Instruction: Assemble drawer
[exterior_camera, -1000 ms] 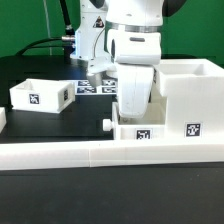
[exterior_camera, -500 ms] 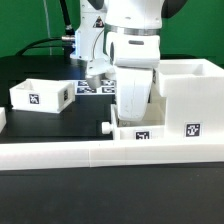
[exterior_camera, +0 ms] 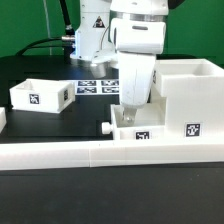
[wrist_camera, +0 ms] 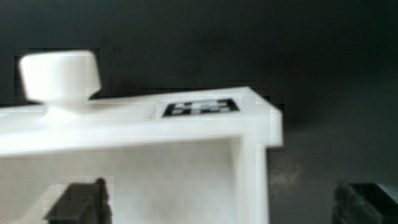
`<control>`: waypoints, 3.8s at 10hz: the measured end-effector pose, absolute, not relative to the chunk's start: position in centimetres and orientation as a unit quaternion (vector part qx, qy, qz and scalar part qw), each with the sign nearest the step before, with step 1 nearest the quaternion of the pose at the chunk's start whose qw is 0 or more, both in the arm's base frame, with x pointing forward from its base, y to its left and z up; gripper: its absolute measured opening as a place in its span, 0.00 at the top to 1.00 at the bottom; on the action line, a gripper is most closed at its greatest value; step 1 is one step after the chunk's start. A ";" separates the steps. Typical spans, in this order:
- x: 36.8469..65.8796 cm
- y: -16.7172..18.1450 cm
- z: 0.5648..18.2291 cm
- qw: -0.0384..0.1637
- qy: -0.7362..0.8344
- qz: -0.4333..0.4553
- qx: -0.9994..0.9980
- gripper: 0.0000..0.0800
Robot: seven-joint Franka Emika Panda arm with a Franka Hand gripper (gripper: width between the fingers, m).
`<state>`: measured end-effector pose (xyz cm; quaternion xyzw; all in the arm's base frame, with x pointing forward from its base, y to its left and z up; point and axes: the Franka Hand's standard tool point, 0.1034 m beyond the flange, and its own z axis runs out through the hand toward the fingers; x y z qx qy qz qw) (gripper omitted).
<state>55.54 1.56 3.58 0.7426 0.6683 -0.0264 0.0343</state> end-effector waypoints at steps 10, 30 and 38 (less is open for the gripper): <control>56.9 -5.2 6.2 0.012 0.705 0.009 0.710 0.19; 57.8 0.0 1.8 -0.092 0.727 0.068 0.677 0.19; 58.8 1.6 2.4 -0.079 0.731 0.054 0.676 0.19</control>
Offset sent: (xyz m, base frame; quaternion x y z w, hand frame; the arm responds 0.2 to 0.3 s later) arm 0.0071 -0.0320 0.0195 -0.0033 -0.0117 -0.0556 0.9984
